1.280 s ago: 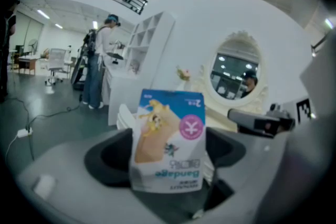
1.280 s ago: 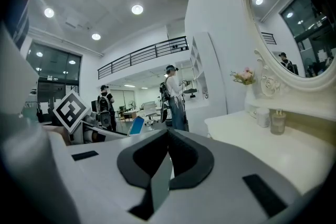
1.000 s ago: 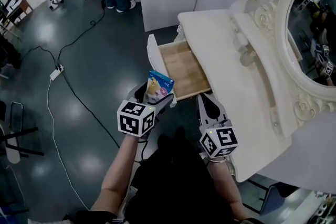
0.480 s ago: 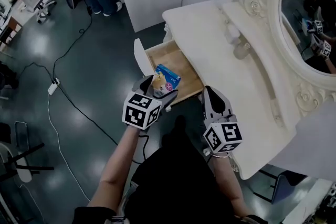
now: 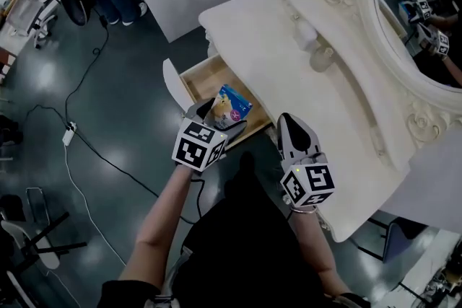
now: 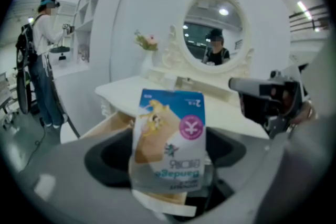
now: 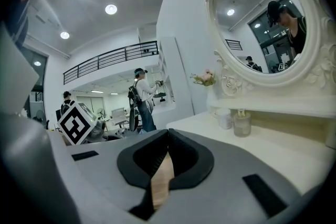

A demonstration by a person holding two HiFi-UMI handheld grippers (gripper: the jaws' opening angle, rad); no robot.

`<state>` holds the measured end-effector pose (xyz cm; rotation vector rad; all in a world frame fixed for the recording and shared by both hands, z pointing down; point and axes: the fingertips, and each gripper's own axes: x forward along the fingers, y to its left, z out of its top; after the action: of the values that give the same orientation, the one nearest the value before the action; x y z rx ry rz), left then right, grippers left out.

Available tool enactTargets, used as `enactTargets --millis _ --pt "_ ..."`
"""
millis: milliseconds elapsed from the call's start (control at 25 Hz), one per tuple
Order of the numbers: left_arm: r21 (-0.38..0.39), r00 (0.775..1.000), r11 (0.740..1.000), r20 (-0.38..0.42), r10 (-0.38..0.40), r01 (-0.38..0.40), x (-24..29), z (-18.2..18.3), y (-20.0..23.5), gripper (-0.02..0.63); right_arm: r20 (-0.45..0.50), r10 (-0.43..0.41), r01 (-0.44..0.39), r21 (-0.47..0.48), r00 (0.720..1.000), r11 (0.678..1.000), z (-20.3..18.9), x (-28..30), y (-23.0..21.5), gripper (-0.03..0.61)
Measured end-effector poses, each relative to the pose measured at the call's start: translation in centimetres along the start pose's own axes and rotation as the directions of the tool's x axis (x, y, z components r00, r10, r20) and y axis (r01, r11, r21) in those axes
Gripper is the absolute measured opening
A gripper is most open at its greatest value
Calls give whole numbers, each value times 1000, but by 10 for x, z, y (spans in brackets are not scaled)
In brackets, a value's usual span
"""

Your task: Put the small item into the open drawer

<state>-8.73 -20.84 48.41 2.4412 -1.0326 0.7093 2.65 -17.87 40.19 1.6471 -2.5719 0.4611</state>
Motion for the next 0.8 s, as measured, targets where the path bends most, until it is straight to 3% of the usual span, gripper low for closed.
enactTargets --millis 320,600,800 --pt "93 983 994 -177 -45 63 36 -23 4 434 -12 -30 30 38 999 999 -4 9 -22 0" --pt "186 946 976 -320 -49 114 61 -46 8 436 -21 -35 36 55 999 998 -6 12 -33 0" --pt "220 896 964 -442 -37 148 73 -62 10 436 -28 -40 42 69 999 997 -10 12 -39 0"
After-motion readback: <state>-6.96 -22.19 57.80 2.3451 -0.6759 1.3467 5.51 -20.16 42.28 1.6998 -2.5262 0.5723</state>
